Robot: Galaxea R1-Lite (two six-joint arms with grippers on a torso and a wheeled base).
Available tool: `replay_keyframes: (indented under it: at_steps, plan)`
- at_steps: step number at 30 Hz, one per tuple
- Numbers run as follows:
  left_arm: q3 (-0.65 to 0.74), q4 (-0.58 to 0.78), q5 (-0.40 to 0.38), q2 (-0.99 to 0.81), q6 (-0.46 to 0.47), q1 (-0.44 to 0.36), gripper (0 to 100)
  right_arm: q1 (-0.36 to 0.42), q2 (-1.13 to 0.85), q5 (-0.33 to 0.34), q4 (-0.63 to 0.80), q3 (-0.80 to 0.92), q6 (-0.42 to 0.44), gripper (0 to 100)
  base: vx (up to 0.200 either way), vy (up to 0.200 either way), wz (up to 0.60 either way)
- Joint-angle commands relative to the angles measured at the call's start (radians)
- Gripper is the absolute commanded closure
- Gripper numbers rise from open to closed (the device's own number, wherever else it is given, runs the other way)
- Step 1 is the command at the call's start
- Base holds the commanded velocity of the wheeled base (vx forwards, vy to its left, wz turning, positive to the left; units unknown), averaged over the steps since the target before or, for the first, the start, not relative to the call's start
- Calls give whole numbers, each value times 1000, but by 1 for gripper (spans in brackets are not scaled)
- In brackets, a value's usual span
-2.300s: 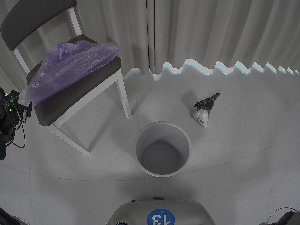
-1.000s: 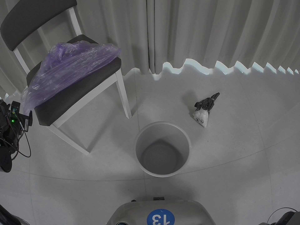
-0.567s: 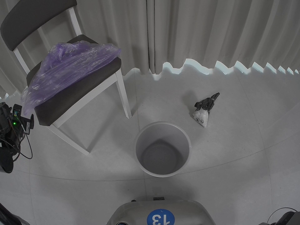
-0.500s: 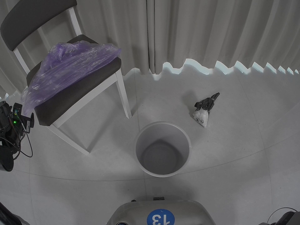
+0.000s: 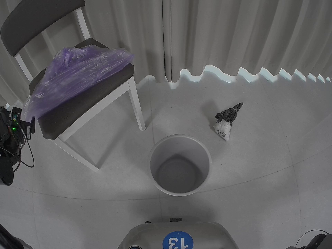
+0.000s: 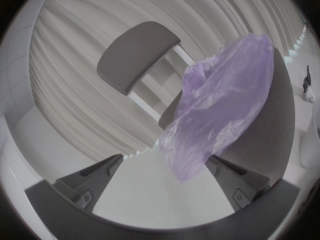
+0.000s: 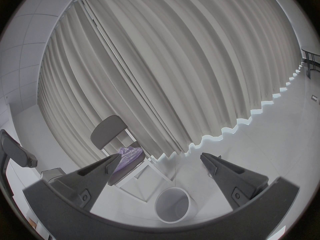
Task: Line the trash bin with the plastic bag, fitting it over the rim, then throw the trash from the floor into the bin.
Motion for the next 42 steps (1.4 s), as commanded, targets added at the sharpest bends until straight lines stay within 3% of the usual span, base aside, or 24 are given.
replay_keyframes:
  at_steps: [1,42]
  plan:
    - [-4,-1,1,-43,-2,-1,0,1,1,0,-1,1,0,0,0,0,0]
    - [-15,-49,64,50,-20,-1,0,-3,1,0,-1,-4,0,0,0,0,0]
